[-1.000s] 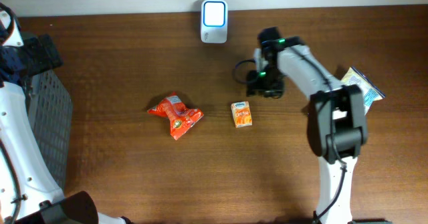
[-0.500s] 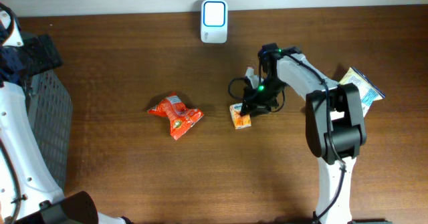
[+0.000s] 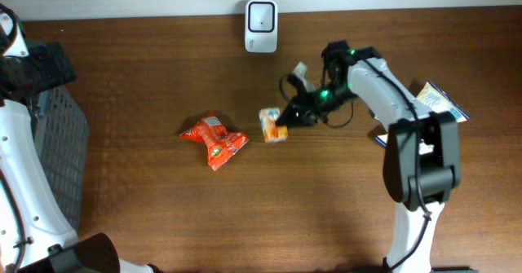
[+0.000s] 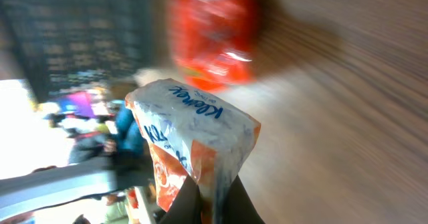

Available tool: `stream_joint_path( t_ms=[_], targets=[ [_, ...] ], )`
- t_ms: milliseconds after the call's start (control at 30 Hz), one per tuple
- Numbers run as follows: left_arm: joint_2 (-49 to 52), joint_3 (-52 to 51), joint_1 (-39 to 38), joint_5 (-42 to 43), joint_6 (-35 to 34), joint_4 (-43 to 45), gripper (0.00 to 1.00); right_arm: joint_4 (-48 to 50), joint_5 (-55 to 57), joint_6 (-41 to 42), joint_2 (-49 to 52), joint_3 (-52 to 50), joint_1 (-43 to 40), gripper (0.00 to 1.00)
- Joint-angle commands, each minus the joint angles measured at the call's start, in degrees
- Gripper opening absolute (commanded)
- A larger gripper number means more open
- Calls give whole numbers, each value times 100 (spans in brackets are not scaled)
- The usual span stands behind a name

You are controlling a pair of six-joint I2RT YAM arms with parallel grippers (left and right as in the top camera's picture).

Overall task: Scan the item barcode
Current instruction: 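Lift the orange tissue pack and hold it over the scanner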

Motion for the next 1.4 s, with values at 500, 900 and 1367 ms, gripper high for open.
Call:
stream_joint_path(
  t_ms=[500,900,1367],
  targets=[
    [-85,22,15,44,-57,-9,99,-1132,2577,1003,-422,3257,1172,4],
    [-85,22,15,44,-57,-9,99,3915,9296,-1099,1554,3731,1744,4],
    [-85,22,13,44,-57,-9,99,5272,8988,-4741,2618,3722,1565,4]
  ],
)
